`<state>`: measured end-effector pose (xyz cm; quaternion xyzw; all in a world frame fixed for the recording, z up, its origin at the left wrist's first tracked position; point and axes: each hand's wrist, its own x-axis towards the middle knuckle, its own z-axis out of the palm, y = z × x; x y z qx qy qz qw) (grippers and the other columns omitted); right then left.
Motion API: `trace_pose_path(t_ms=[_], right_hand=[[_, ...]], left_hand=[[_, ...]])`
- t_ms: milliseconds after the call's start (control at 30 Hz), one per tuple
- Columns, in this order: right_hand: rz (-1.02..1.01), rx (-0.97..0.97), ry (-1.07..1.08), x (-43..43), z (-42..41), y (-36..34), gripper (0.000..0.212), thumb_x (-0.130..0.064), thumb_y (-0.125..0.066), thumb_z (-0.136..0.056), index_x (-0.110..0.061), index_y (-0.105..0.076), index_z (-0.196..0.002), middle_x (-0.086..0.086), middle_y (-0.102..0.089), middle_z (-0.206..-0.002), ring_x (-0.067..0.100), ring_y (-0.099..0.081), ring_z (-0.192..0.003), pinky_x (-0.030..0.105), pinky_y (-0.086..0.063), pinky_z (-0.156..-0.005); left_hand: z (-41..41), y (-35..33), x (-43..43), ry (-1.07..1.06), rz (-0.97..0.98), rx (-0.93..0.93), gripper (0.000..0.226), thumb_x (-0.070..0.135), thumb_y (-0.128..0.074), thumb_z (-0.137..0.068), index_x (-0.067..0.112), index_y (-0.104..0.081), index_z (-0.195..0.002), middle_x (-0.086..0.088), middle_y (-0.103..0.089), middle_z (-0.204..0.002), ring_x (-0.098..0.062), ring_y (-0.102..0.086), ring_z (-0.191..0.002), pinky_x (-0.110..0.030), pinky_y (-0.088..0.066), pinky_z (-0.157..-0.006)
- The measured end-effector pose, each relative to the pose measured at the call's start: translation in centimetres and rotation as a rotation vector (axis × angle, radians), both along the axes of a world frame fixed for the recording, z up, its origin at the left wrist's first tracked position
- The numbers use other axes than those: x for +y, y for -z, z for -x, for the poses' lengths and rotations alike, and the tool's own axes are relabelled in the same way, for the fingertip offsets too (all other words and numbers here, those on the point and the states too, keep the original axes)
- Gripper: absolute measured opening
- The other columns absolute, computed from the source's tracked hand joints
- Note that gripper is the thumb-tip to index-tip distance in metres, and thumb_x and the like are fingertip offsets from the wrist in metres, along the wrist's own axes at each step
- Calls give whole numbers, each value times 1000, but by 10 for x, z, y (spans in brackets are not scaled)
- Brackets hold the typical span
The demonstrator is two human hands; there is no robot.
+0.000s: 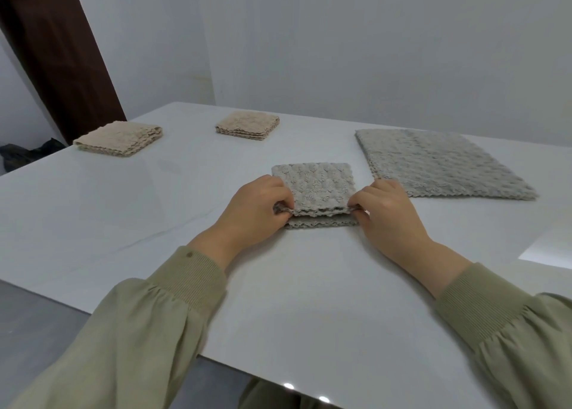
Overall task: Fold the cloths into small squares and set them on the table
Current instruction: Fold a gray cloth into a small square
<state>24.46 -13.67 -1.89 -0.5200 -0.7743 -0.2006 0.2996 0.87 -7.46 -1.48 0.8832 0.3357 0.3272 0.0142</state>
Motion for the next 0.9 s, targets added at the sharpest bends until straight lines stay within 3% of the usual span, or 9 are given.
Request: trace_pose_path(t_ms=[233,300,367,467,533,600,700,767,900], right_hand=[[76,-124,49,2,0,5,13,-1,-73,-66,-13,-67,-67,1,-59,-64,28,-55,-67,36,-43,-68],[87,-90,63,1,2,3,12,-12,-64,-75,-13,-66,-64,0,-57,-62,27,-52,-67,35,-41,-67],[72,10,68,1,8,-5,29,-23,-49,-84,-11,-64,-62,1,-58,-63,25,-51,-67,34,-40,-67],[18,173,42,7,29,-31,34,-22,-40,-88,-8,-70,-83,5,-67,-80,26,-57,-78,35,-42,-75],[126,244,61,20,46,-45,33,-16,-39,-92,-7,-66,-109,8,-67,-107,27,-57,-103,32,-38,-89],[303,220,77,38,59,-45,37,-16,-36,-96,-10,-55,-128,7,-55,-131,24,-44,-125,32,-30,-102],[521,-38,189,61,62,-20,47,-33,-26,-99,-18,-34,-142,5,-30,-151,26,-18,-142,46,-13,-113],[688,-66,261,67,57,-6,54,-44,-21,-98,-27,-14,-149,1,-8,-159,21,-2,-146,49,-1,-116],[714,-63,266,69,54,-3,58,-48,-19,-97,-30,-5,-150,-2,0,-159,18,4,-146,48,4,-116]], left_hand=[[0,2,-1,32,90,80,10,7,-68,-73,16,-67,-77,4,-61,-78,-14,-53,-81,-17,-36,-70],[0,1,-1,33,126,94,9,8,-66,-76,16,-67,-79,3,-62,-81,-14,-53,-83,-18,-36,-72],[0,1,-1,24,155,100,8,10,-66,-77,17,-68,-81,5,-61,-83,-12,-53,-86,-18,-37,-74],[-1,-2,-2,24,177,108,8,12,-66,-79,18,-68,-83,5,-60,-85,-10,-51,-87,-18,-38,-76],[-2,-3,-2,14,192,109,8,13,-65,-79,17,-69,-85,5,-60,-85,-8,-50,-86,-18,-38,-76],[-1,-4,-2,13,209,103,8,14,-66,-80,17,-70,-85,6,-59,-84,-6,-48,-85,-19,-39,-77],[0,-4,-1,18,236,85,6,13,-67,-79,16,-70,-82,9,-58,-80,-6,-49,-83,-15,-38,-74],[0,-6,-1,25,278,90,5,13,-67,-79,16,-70,-81,14,-55,-76,-4,-48,-80,-11,-36,-71],[1,-13,1,30,558,-76,11,18,-66,-80,15,-69,-70,7,-61,-69,-7,-55,-70,-21,-46,-69]])
